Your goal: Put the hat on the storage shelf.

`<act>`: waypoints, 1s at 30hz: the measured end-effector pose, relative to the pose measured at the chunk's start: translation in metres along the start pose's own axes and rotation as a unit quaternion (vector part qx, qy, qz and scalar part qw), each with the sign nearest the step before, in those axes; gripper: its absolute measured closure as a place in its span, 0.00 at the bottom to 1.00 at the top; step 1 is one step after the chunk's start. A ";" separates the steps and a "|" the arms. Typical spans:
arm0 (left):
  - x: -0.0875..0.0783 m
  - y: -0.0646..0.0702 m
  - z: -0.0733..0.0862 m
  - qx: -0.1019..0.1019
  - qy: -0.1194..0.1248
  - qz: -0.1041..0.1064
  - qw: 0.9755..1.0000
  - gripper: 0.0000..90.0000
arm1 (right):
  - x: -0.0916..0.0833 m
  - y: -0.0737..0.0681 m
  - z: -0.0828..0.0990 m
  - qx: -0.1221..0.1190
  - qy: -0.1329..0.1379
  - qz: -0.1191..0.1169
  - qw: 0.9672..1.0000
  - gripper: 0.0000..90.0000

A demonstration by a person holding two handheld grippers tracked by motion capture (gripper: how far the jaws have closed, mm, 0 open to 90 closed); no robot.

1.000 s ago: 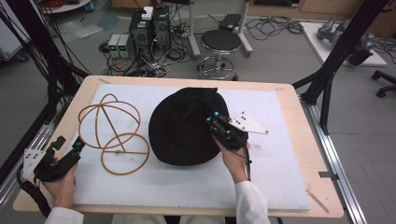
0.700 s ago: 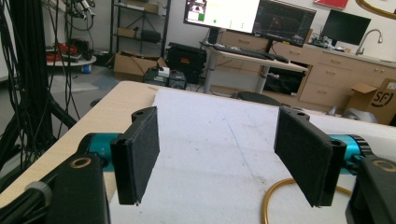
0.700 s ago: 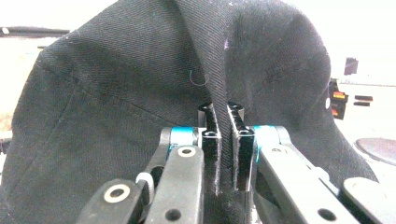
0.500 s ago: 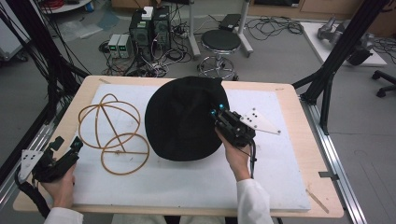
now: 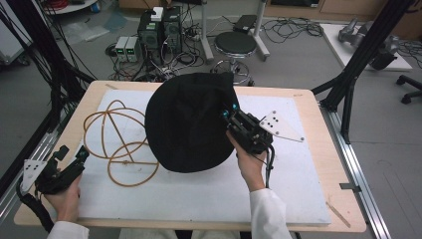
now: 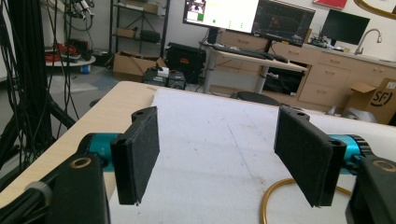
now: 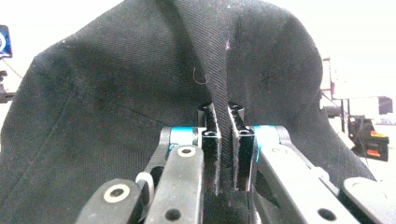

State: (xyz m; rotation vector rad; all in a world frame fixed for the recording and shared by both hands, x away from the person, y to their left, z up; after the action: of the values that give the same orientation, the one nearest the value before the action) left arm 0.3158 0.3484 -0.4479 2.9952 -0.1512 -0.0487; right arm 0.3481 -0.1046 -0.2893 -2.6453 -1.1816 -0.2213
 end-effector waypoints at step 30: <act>0.000 -0.004 0.000 -0.013 -0.001 0.003 1.000 0.35 | 0.082 -0.074 -0.020 0.003 0.001 -0.081 0.997 0.96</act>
State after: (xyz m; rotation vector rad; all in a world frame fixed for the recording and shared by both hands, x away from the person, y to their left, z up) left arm 0.3167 0.3524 -0.4486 2.9691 -0.1586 -0.0527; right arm 0.3462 -0.0042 -0.2400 -2.5456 -1.3955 -0.2476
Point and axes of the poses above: each handheld gripper's, and its own axes: x roughly forward along the jaws, z roughly out of its underside, y roughly to its right, the point moved 7 cm from there along x, roughly forward along the jaws, and after that the axes turned 3 degrees about x, right-handed, at the moved point
